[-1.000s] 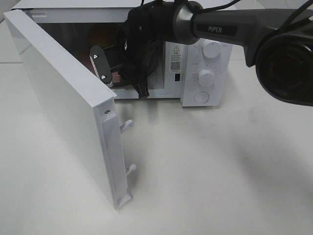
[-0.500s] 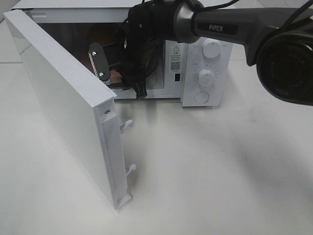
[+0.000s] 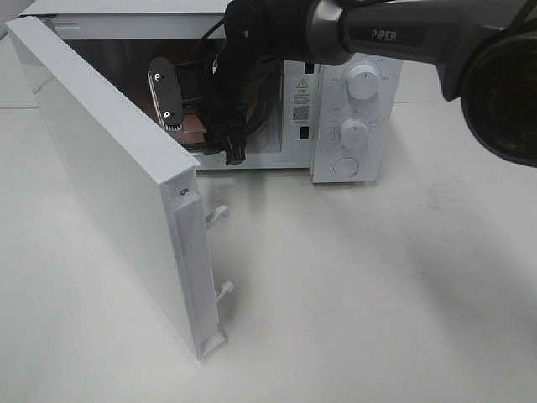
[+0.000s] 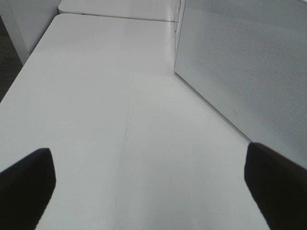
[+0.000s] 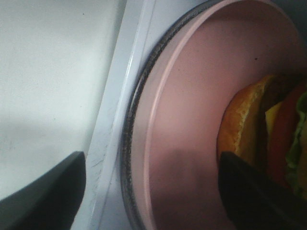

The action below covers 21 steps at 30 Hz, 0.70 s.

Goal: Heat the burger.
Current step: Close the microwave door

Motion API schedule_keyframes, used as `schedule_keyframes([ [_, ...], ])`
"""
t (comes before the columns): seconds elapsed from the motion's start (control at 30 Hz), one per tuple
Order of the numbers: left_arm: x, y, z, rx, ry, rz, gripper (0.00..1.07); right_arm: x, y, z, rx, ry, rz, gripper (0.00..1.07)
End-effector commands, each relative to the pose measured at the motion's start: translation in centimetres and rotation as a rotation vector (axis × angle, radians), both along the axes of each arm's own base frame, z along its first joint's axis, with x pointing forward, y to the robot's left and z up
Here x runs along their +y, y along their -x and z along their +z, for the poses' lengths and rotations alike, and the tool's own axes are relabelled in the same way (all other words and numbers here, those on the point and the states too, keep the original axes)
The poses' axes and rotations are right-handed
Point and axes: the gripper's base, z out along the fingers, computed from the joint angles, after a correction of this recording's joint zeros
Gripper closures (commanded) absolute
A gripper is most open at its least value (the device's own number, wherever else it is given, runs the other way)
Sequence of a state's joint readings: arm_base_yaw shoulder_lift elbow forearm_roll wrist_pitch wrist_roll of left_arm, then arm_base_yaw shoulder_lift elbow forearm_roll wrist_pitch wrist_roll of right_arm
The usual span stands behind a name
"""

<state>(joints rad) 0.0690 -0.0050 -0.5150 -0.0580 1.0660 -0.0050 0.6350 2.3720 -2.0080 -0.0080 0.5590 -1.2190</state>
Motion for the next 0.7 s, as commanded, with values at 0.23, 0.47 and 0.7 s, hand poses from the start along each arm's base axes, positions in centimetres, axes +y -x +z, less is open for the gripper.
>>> schedule_keyframes([
  [0.23, 0.0, 0.2, 0.3, -0.015, 0.006, 0.006, 0.07, -0.6, 0.8, 0.7, -0.027, -0.036, -0.009, 0.31],
  [0.47, 0.0, 0.2, 0.3, -0.015, 0.006, 0.006, 0.07, -1.0, 1.5, 0.8, -0.027, -0.036, -0.009, 0.31],
  [0.7, 0.0, 0.2, 0.3, -0.015, 0.006, 0.006, 0.07, -1.8, 2.6, 1.2, -0.069, -0.068, -0.009, 0.31],
])
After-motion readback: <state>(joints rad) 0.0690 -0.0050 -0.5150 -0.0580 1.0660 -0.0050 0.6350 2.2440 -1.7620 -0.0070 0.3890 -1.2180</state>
